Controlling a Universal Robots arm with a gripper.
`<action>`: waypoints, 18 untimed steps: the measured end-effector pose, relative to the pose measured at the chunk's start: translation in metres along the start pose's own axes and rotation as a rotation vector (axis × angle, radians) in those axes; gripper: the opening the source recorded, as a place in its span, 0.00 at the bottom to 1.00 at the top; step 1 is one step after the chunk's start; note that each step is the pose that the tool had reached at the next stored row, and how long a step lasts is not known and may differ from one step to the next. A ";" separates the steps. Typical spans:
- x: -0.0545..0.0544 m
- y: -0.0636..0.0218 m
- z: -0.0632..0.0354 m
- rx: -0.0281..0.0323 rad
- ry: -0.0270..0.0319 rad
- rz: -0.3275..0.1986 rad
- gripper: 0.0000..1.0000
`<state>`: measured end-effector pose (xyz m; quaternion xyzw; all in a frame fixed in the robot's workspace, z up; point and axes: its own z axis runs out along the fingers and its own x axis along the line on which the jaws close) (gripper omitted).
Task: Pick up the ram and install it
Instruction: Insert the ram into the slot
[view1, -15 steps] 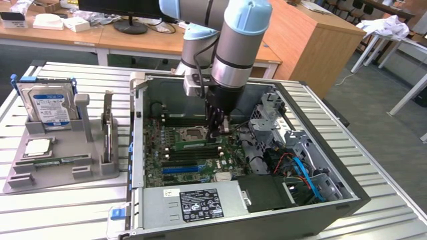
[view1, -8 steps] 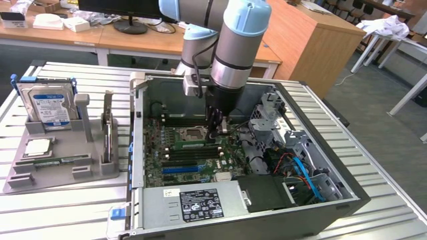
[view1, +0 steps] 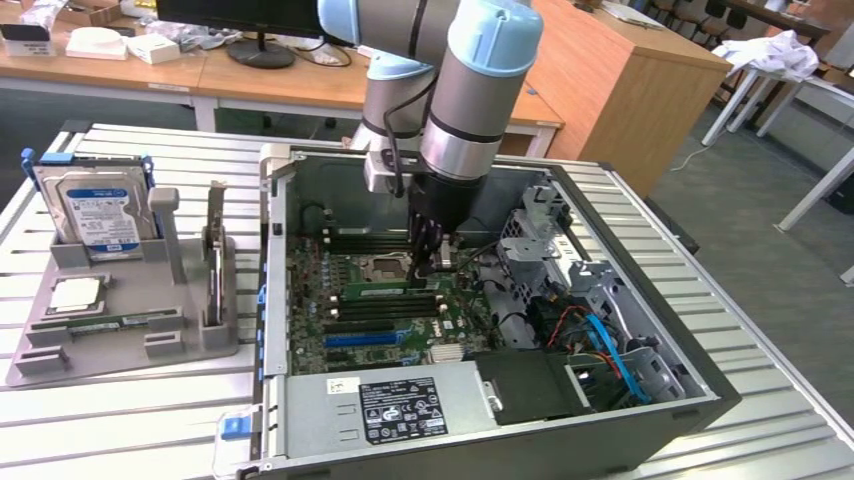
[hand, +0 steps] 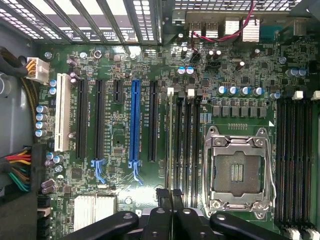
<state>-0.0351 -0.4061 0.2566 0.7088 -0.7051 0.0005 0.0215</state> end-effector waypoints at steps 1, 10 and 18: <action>0.000 0.0000 0.0000 0.0000 0.0000 0.000 0.12; 0.000 0.0000 0.0000 0.0000 0.0000 0.000 0.12; 0.000 0.0001 -0.0041 0.0001 -0.0001 0.000 0.12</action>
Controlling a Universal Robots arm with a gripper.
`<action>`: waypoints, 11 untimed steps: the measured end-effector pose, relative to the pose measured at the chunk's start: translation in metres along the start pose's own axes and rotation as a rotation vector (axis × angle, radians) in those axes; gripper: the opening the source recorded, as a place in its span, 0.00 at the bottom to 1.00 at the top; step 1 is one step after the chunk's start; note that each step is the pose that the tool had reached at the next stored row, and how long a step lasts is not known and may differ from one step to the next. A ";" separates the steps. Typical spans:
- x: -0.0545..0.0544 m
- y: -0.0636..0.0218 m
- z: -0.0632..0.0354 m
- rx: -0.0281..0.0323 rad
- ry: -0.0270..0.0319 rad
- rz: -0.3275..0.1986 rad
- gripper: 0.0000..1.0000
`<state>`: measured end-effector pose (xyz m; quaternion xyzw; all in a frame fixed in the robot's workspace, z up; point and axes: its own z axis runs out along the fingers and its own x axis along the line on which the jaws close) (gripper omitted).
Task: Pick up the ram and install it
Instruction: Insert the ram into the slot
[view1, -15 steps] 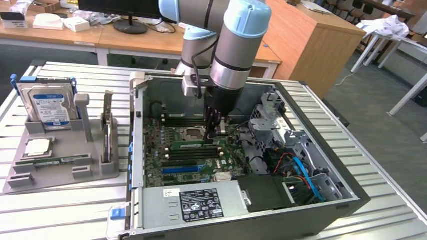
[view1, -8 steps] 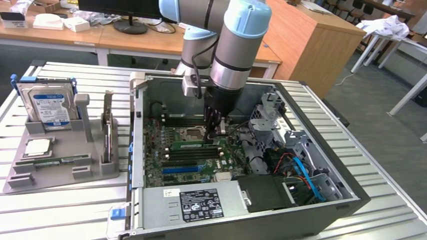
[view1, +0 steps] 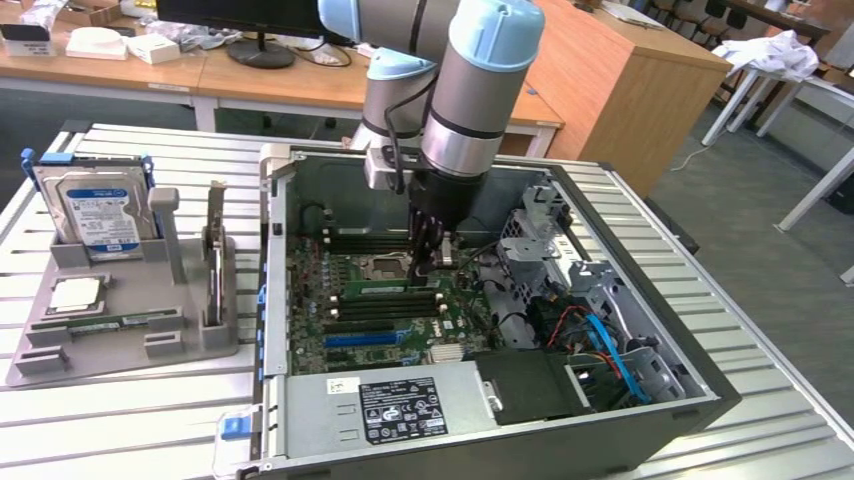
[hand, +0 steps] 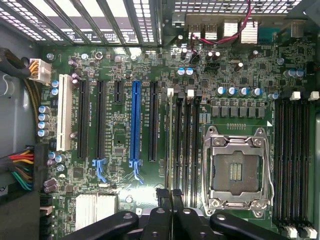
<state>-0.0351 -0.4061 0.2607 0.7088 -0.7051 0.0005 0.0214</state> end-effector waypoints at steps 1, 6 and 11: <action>0.000 0.0000 0.0000 0.0000 -0.0001 0.000 0.12; 0.001 0.0000 -0.0001 -0.0001 0.0002 0.000 0.12; 0.002 0.0000 0.0002 -0.0002 0.0017 0.000 0.12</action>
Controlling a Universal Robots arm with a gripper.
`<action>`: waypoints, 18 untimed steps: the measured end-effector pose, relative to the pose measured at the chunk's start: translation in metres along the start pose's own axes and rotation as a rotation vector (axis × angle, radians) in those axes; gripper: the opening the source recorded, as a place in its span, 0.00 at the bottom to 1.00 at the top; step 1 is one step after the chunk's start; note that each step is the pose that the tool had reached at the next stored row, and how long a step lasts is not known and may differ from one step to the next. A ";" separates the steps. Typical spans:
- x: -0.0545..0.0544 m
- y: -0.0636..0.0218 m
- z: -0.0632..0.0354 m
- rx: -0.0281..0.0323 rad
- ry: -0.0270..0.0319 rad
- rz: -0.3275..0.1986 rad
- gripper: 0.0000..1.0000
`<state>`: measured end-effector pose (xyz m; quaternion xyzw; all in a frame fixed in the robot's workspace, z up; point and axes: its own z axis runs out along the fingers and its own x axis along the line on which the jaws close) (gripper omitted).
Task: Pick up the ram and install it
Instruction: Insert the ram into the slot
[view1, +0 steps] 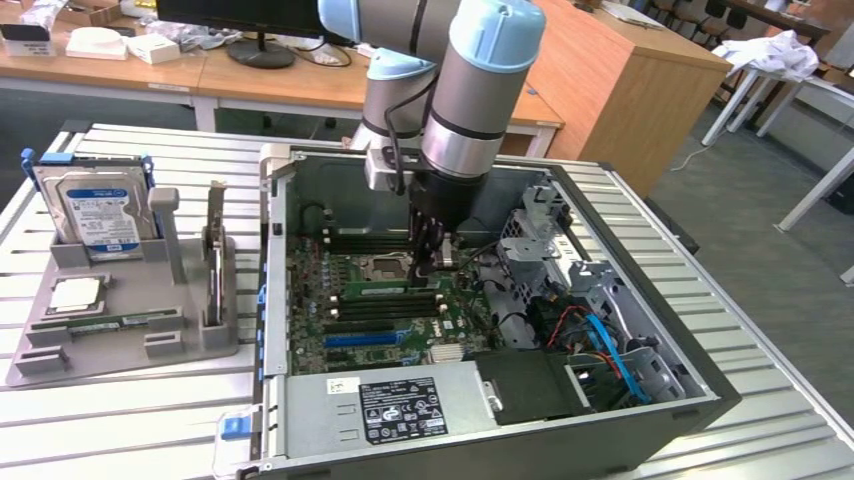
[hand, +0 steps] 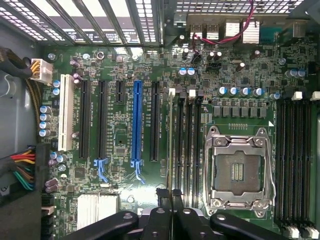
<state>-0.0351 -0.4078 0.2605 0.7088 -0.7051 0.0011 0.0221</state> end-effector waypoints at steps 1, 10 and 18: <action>0.000 0.0000 0.0000 0.0001 0.0000 0.000 0.12; -0.003 -0.0025 0.0012 0.0002 -0.0027 0.001 0.12; -0.003 -0.0041 0.0040 -0.0001 0.0422 0.003 0.12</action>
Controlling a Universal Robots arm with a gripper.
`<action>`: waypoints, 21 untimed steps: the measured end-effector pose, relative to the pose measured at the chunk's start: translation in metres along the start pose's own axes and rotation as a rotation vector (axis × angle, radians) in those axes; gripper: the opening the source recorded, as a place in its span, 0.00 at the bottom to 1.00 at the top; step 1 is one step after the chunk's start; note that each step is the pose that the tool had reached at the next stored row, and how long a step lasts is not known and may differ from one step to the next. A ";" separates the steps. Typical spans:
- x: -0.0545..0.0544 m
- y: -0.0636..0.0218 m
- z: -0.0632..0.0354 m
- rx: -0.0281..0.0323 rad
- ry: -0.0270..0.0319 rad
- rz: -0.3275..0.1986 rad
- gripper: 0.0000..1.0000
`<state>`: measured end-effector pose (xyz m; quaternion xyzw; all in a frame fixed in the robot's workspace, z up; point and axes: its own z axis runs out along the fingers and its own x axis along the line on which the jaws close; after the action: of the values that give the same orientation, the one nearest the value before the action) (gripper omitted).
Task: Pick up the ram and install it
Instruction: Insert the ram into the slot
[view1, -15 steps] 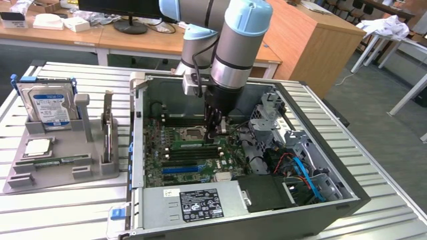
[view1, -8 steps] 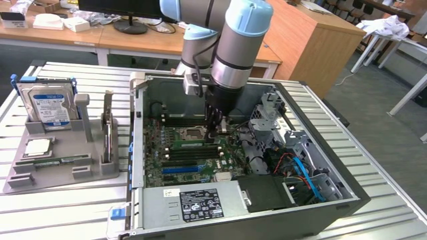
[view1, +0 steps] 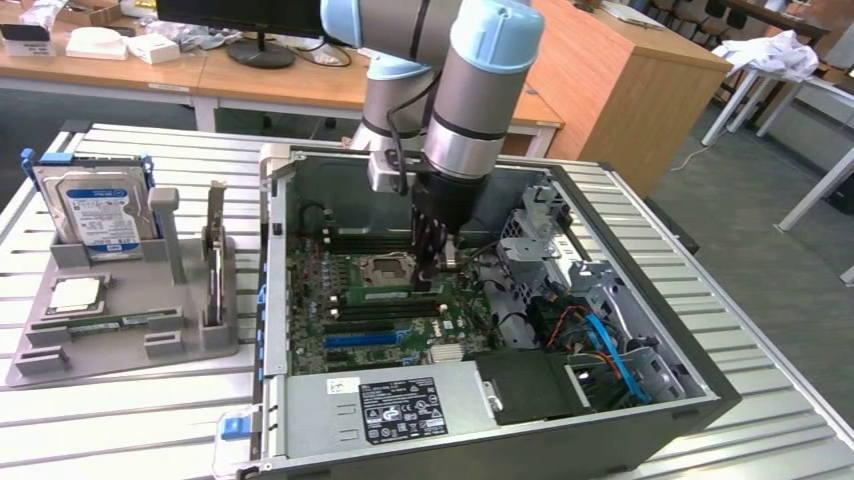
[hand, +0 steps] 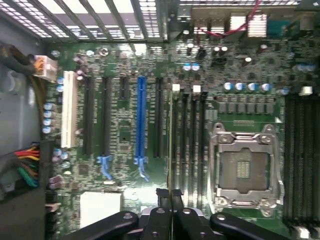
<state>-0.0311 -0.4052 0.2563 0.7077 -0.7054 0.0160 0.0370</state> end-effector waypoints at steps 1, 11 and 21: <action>0.000 0.0000 0.0000 0.0000 0.0022 0.000 0.12; 0.000 0.0000 0.0000 0.0002 -0.0546 -0.002 0.12; 0.000 0.0007 0.0003 0.0000 -0.0494 -0.001 0.12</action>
<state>-0.0318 -0.4052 0.2560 0.7083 -0.7057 -0.0015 0.0195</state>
